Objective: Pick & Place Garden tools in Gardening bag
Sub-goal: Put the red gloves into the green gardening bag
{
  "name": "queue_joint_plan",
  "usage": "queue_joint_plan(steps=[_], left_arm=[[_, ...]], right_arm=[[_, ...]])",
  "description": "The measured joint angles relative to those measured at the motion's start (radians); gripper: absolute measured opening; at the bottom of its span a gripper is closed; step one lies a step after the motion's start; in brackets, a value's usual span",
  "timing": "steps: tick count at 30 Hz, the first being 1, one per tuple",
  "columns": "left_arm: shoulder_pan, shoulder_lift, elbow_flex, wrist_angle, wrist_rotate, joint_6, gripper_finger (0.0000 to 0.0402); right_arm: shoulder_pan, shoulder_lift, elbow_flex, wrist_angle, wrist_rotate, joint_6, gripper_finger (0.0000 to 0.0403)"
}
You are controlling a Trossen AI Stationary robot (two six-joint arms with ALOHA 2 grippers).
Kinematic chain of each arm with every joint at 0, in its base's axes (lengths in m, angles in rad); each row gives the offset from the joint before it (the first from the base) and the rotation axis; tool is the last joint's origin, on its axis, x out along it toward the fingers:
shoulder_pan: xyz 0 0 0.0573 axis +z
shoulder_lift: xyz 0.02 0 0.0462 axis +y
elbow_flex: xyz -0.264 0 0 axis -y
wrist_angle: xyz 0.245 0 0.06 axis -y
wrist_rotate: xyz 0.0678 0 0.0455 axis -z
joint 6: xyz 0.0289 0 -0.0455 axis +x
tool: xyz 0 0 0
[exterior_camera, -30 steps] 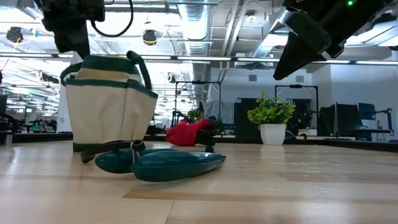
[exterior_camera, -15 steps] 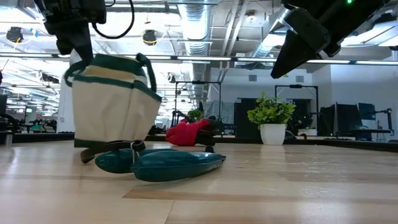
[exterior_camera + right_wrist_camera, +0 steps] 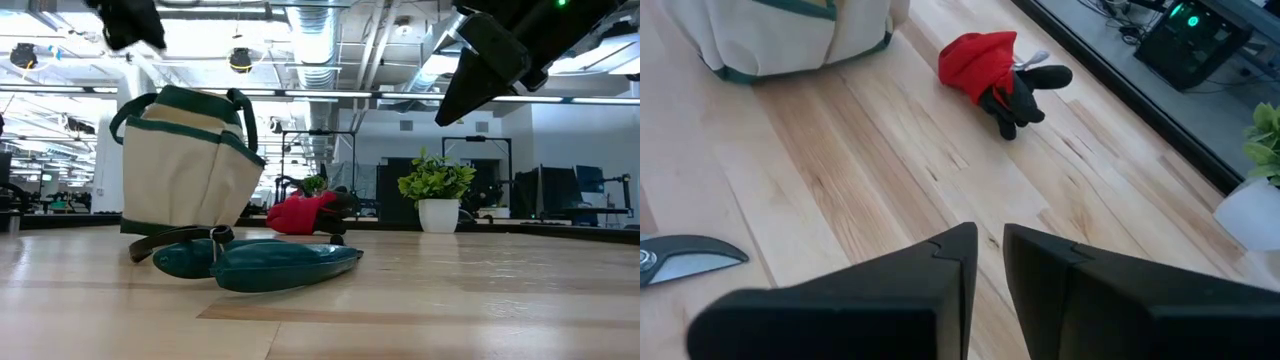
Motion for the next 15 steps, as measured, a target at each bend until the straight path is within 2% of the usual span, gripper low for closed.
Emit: queue_joint_plan(steps=[5, 9, 15], left_arm=[[0.000, -0.033, 0.093, 0.006, 0.000, 0.017, 0.0106], [-0.003, -0.052, 0.106, 0.036, -0.001, 0.019, 0.0095], [-0.061, -0.032, 0.105, 0.065, -0.012, 0.087, 0.0024]], right_arm=[[0.000, 0.000, 0.000, -0.001, 0.000, 0.000, 0.0046], [0.000, 0.000, 0.000, -0.001, 0.000, 0.000, 0.0046], [0.000, 0.000, 0.000, 0.006, -0.012, 0.000, 0.0046]])
